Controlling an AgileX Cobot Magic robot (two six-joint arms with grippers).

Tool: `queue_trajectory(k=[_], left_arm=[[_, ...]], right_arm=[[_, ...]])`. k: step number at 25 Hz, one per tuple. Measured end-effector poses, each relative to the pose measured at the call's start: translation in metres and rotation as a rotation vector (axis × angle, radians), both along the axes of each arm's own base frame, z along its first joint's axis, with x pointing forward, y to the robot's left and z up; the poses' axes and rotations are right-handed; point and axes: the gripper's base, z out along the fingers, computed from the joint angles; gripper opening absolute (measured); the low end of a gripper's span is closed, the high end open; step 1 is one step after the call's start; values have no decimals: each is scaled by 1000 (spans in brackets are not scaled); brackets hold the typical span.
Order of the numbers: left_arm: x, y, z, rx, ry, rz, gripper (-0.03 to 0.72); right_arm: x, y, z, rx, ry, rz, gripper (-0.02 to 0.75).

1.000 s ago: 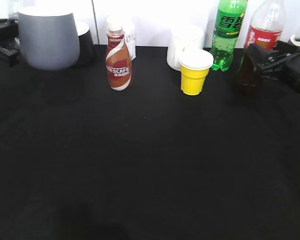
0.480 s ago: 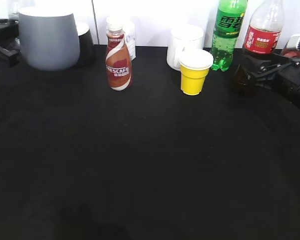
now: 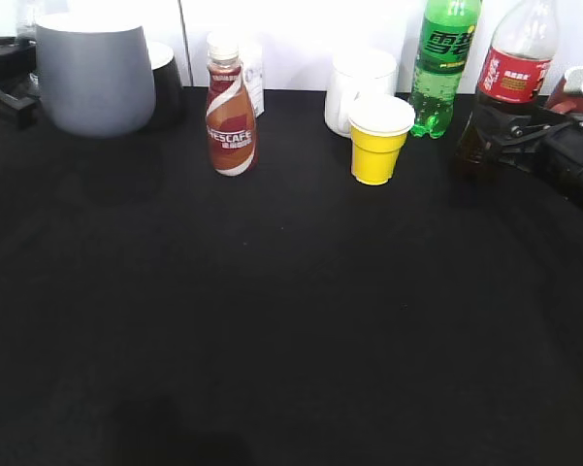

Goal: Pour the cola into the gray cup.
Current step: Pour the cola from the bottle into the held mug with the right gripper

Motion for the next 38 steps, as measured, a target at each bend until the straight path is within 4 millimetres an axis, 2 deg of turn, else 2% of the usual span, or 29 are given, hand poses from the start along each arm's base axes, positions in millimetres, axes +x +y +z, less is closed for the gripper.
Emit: queue_trajectory(k=[11, 17, 22, 23, 24, 26, 29, 34, 36, 38], left_arm=[[0, 0, 0, 0, 0, 0, 55], [0, 0, 0, 6, 0, -5, 55], [0, -1, 0, 17, -1, -15, 55], [0, -1, 0, 17, -1, -15, 55], [0, -1, 0, 17, -1, -15, 55], [0, -1, 0, 17, -1, -15, 55], [-1, -1, -1, 27, 4, -19, 55], [-1, -1, -1, 29, 5, -20, 55], [-1, -1, -1, 29, 5, -20, 55], [-1, -2, -1, 28, 6, -23, 55]], right_arm=[[14, 1, 3, -25, 33, 5, 596], [30, 2, -22, 15, 84, 5, 596], [46, 2, -10, 23, 13, 8, 596], [46, 3, -12, 25, 16, 8, 580], [46, 3, -12, 28, 10, 11, 526], [46, 3, -12, 36, 5, 9, 354], [46, 5, -12, 149, 33, 24, 354], [43, 11, -12, 120, 33, 94, 354], [42, 12, -4, 38, 51, 116, 354], [38, 11, 27, -48, 64, 116, 354]])
